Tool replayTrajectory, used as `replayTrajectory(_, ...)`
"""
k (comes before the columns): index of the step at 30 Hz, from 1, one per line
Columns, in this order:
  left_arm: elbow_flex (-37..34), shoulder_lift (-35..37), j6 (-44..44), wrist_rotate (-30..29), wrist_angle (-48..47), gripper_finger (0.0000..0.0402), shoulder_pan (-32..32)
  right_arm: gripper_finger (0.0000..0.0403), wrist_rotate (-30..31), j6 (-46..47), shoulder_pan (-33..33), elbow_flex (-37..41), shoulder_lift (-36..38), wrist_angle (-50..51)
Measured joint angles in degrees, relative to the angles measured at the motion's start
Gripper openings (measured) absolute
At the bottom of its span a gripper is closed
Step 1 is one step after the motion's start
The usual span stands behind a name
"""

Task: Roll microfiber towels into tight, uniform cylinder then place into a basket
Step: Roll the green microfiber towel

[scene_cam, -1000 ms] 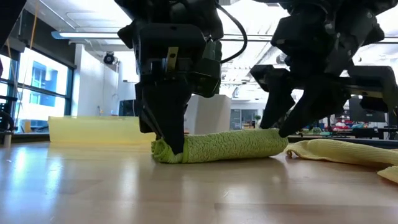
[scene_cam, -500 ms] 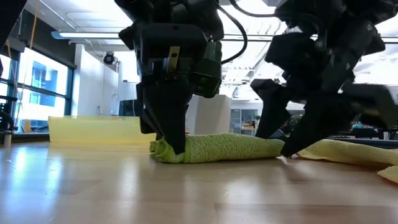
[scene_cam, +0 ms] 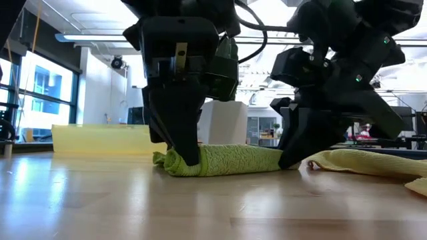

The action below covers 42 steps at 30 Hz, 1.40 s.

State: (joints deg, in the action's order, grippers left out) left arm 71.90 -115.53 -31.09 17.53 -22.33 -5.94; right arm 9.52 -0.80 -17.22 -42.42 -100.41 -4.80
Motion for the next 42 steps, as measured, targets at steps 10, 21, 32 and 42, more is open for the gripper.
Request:
replayTrajectory(10,0.08,0.93,8.16,-5.78,-2.87,0.0046,-1.71,0.0005,-15.55,8.98,2.47,-0.03,0.01,0.06)
replayTrajectory(21,0.02,6.08,13.75,-7.31,-7.08,0.0082,-2.61,0.0004,-38.16,24.11,11.42,0.27,-0.34,-1.5)
replayTrajectory(32,0.15,6.91,20.99,-25.89,-1.07,0.0089,-9.02,0.0003,-43.03,36.84,17.31,0.27,-0.32,0.56)
replayTrajectory(42,0.15,6.9,21.32,-36.79,-0.72,0.0131,-11.46,0.0003,-43.22,39.48,19.13,0.23,-0.21,2.47)
